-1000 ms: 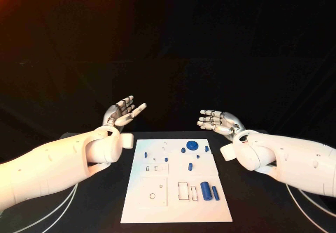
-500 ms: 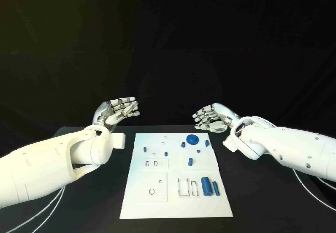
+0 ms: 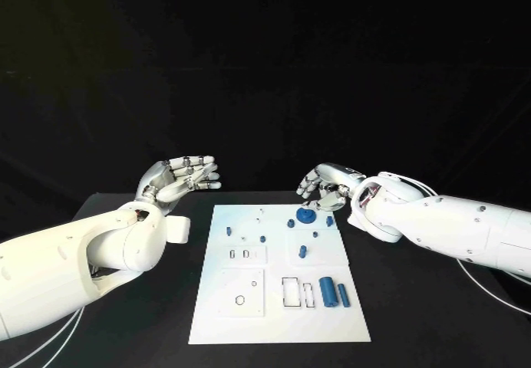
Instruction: Assemble the parts on the task board
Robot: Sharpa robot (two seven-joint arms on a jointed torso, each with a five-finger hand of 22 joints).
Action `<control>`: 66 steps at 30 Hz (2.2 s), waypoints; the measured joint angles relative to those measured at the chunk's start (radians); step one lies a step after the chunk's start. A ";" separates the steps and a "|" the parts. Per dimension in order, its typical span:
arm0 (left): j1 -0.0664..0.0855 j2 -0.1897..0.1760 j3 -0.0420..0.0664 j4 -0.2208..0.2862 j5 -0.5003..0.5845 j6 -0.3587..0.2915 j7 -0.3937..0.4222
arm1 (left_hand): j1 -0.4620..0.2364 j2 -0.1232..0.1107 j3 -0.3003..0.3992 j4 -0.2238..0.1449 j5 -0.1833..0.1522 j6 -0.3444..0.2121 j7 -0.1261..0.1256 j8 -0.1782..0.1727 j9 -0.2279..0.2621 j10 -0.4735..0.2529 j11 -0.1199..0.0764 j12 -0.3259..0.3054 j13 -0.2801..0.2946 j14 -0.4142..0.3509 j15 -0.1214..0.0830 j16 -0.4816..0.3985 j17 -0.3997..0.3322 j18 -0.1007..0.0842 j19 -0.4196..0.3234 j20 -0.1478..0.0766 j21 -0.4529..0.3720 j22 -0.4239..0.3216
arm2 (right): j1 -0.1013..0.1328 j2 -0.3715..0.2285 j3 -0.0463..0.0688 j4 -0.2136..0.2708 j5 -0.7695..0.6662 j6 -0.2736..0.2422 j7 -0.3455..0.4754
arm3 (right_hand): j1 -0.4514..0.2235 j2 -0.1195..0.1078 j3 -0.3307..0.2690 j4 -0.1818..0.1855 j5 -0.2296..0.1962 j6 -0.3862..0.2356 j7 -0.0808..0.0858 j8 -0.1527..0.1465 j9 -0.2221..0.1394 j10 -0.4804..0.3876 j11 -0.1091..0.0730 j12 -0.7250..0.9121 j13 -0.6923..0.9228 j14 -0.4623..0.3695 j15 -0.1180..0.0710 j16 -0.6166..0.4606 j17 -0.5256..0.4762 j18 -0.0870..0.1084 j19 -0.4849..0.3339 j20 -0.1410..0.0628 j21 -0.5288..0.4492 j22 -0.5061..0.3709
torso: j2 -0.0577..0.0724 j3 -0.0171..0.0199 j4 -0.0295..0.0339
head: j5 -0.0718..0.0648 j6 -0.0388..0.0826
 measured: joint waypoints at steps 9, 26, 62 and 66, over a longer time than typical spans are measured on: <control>0.010 -0.020 0.005 0.051 -0.022 0.019 -0.015 | -0.002 -0.002 0.009 -0.005 0.000 0.007 0.000 0.000 0.004 0.017 -0.005 -0.006 0.003 0.002 -0.002 0.014 0.027 0.000 -0.001 -0.001 0.041 0.025 | 0.002 0.027 0.000 -0.018 -0.129 0.045 -0.073 | -0.006 -0.006 0.000 0.011 0.000 0.000 0.000 -0.008 0.038 -0.017 0.006 0.000 0.004 0.001 0.002 0.276 0.266 -0.032 0.080 0.013 0.228 0.312 | 0.030 -0.0052 0.0198 | -0.018 0.000; 0.011 -0.034 0.011 0.092 -0.035 0.028 -0.023 | -0.014 -0.014 0.029 -0.013 0.000 0.018 -0.003 0.000 0.013 0.036 -0.007 -0.006 0.005 -0.002 -0.005 0.065 0.089 0.000 -0.033 -0.011 0.121 0.078 | -0.007 0.043 0.000 -0.031 -0.218 0.109 -0.143 | -0.010 -0.010 -0.014 0.025 0.000 0.000 0.000 -0.012 0.048 -0.024 0.006 0.000 0.007 0.001 0.002 0.311 0.302 -0.031 0.092 0.015 0.257 0.362 | 0.073 -0.0141 0.0423 | -0.044 -0.001; 0.014 -0.041 0.012 0.098 -0.037 0.036 -0.024 | -0.018 -0.018 0.037 -0.015 0.000 0.018 -0.003 0.000 0.014 0.036 -0.007 -0.006 0.005 -0.006 -0.009 0.079 0.106 0.000 -0.043 -0.007 0.147 0.092 | -0.019 0.068 0.001 -0.059 -0.246 0.131 -0.173 | -0.009 0.008 0.017 0.055 0.000 0.006 -0.006 -0.012 0.074 0.013 -0.005 0.000 0.025 0.001 0.002 0.344 0.322 -0.046 0.106 0.014 0.288 0.391 | 0.101 -0.0165 0.0591 | -0.051 -0.005; 0.014 -0.041 0.012 0.097 -0.038 0.038 -0.024 | -0.018 -0.018 0.037 -0.015 0.000 0.018 -0.003 0.000 0.014 0.036 -0.007 -0.006 0.005 -0.006 -0.009 0.079 0.106 0.000 -0.043 -0.007 0.147 0.092 | -0.019 0.069 0.001 -0.060 -0.246 0.128 -0.173 | 0.003 0.025 0.051 0.053 -0.001 0.035 -0.017 0.006 0.089 0.047 -0.014 0.006 0.031 0.006 -0.004 0.351 0.326 -0.046 0.117 0.004 0.311 0.391 | 0.103 -0.0163 0.0609 | -0.053 -0.007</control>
